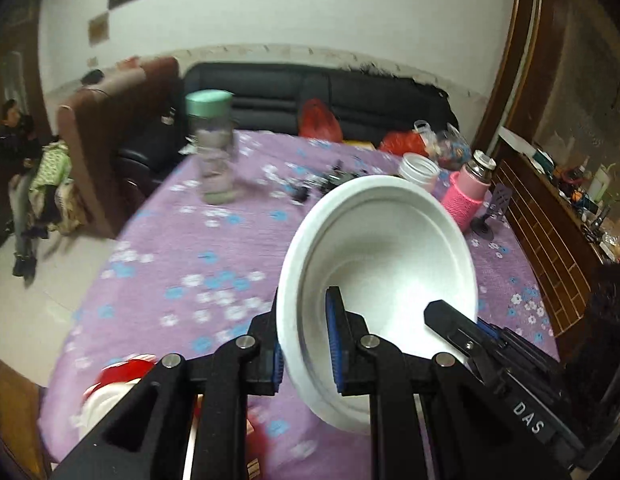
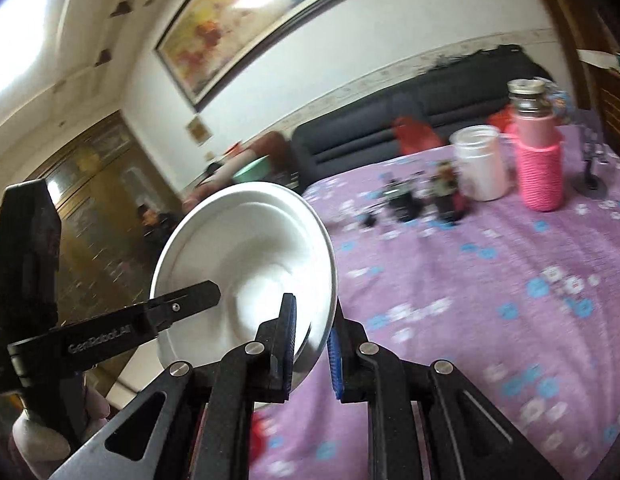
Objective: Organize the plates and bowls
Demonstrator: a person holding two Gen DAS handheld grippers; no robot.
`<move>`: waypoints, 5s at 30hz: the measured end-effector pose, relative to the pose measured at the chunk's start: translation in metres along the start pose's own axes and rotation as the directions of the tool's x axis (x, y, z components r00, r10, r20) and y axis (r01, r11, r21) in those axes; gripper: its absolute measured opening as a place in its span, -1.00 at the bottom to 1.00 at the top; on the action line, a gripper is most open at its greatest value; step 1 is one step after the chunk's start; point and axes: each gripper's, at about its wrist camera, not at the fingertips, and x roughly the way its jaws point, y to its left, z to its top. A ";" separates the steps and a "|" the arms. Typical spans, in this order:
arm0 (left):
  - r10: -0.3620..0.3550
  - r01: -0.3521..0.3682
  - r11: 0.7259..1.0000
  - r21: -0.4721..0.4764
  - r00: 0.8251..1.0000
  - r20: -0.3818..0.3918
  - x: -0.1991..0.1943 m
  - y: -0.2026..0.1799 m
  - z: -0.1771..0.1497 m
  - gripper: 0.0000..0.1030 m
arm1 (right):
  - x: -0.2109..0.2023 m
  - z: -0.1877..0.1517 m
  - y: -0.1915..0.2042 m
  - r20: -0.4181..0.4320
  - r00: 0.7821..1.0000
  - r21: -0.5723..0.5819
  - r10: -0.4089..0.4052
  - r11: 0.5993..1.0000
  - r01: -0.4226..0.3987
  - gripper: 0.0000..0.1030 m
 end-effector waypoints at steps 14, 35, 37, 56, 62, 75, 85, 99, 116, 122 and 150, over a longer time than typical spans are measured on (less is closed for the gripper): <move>0.171 -0.157 0.981 -0.115 0.977 0.127 -0.085 0.104 -0.075 -0.56 | 0.037 -0.063 0.124 -0.169 0.984 -0.162 0.063 0.983 -0.091 -0.67; 0.192 -0.185 0.962 -0.202 0.981 0.019 -0.044 0.146 -0.124 -0.56 | 0.088 -0.112 0.132 -0.291 0.955 -0.218 -0.053 0.976 -0.012 -0.66; 0.198 -0.190 0.961 -0.203 0.980 0.019 -0.044 0.147 -0.124 -0.54 | 0.090 -0.112 0.133 -0.295 0.954 -0.225 -0.055 0.974 -0.013 -0.65; 0.288 -0.277 0.951 -0.140 0.955 0.069 -0.054 0.133 -0.128 -0.29 | 0.100 -0.118 0.143 -0.333 0.941 -0.254 -0.065 0.967 -0.023 -0.61; 0.335 -0.322 0.938 -0.128 0.937 0.103 -0.060 0.129 -0.129 -0.29 | 0.100 -0.120 0.144 -0.326 0.941 -0.275 -0.093 0.962 -0.001 -0.61; 0.390 -0.373 0.919 -0.127 0.906 0.164 -0.072 0.123 -0.128 0.06 | 0.104 -0.124 0.148 -0.312 0.941 -0.319 -0.131 0.947 0.026 -0.61; 0.412 -0.388 0.909 -0.152 0.892 0.187 -0.080 0.129 -0.126 0.46 | 0.098 -0.122 0.149 -0.265 0.959 -0.315 -0.097 0.949 0.009 -0.08; 0.433 -0.401 0.899 -0.177 0.877 0.209 -0.090 0.130 -0.126 0.78 | 0.057 -0.115 0.149 -0.083 0.987 -0.339 -0.139 0.935 0.103 0.32; 0.453 -0.405 0.889 -0.215 0.852 0.264 -0.114 0.125 -0.130 0.95 | 0.030 -0.119 0.128 -0.025 0.984 -0.252 -0.177 0.954 0.165 0.45; 0.444 -0.391 0.892 -0.227 0.851 0.280 -0.119 0.123 -0.131 0.96 | 0.023 -0.123 0.135 -0.001 0.983 -0.282 -0.183 0.943 0.175 0.52; 0.396 -0.332 0.901 -0.279 0.891 0.220 -0.113 0.129 -0.142 1.00 | 0.028 -0.136 0.161 -0.011 0.983 -0.377 -0.183 0.911 0.165 0.62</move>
